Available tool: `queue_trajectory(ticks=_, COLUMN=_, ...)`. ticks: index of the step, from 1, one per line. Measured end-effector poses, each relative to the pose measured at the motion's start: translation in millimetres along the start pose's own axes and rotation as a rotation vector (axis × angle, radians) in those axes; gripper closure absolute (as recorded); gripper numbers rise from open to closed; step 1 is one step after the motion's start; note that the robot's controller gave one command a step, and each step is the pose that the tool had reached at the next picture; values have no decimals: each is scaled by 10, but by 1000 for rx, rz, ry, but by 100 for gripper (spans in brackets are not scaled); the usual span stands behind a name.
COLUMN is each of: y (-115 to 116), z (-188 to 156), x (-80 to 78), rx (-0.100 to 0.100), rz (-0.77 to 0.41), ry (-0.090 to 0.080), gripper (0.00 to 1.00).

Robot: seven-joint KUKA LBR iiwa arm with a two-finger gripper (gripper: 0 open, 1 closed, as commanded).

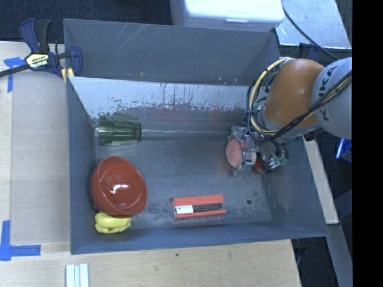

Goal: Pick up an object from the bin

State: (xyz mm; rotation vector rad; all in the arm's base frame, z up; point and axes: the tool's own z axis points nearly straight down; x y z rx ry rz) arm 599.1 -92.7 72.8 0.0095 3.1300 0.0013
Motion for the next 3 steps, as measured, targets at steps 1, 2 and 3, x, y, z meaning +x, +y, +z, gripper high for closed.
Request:
queue_trajectory(ticks=1, y=10, z=-95, x=-1, rx=-2, rz=-1, ry=-1, gripper=100)
queue_trajectory(ticks=2, y=17, z=-312, x=5, rx=-3, rz=-1, ry=2, gripper=100)
queue_trajectory(ticks=3, y=18, z=-497, x=-16, rx=-3, rz=-1, ry=-5, gripper=100)
